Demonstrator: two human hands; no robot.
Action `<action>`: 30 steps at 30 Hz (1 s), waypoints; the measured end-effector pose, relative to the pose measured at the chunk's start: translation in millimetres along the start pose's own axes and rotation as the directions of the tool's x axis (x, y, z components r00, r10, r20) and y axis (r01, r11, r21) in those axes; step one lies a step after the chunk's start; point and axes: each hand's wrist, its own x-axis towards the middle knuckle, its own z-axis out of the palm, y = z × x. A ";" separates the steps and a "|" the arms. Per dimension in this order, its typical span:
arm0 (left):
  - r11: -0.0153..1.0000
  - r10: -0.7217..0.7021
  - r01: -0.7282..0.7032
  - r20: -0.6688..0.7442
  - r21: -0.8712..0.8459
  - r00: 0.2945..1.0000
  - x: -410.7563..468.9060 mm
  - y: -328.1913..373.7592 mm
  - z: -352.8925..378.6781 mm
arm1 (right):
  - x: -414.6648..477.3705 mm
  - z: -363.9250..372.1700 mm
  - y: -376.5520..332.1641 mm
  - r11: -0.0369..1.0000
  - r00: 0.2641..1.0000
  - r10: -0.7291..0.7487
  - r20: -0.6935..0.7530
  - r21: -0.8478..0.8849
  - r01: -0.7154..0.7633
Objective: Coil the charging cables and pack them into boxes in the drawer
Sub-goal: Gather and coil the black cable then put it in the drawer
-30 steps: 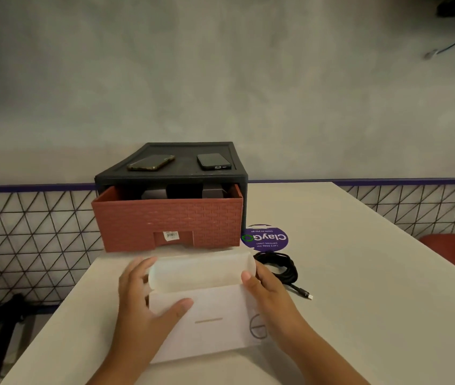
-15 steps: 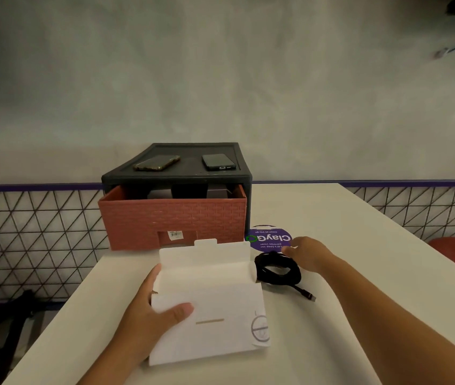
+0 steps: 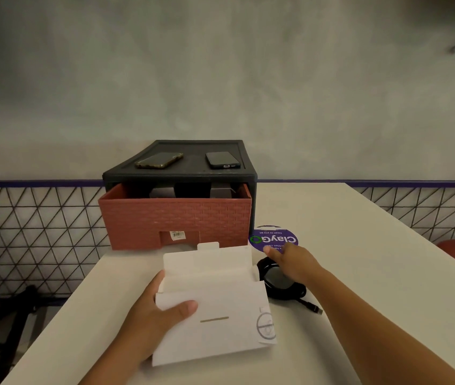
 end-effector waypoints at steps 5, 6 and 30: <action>0.999 -0.019 0.020 -0.011 0.038 1.000 -0.7 2.3 -0.1 | -25.7 -2.0 3.2 0.988 0.987 -0.053 -0.150 0.134 0.073; 0.999 -0.027 0.027 -0.006 0.040 1.000 -0.8 2.6 -0.2 | -28.4 -3.2 3.9 0.984 0.985 -0.065 -0.163 0.151 0.090; 0.995 0.017 -0.023 0.065 0.092 0.998 -18.0 19.0 45.5 | -80.9 -30.1 -100.0 0.718 0.749 -0.522 -0.407 0.264 0.644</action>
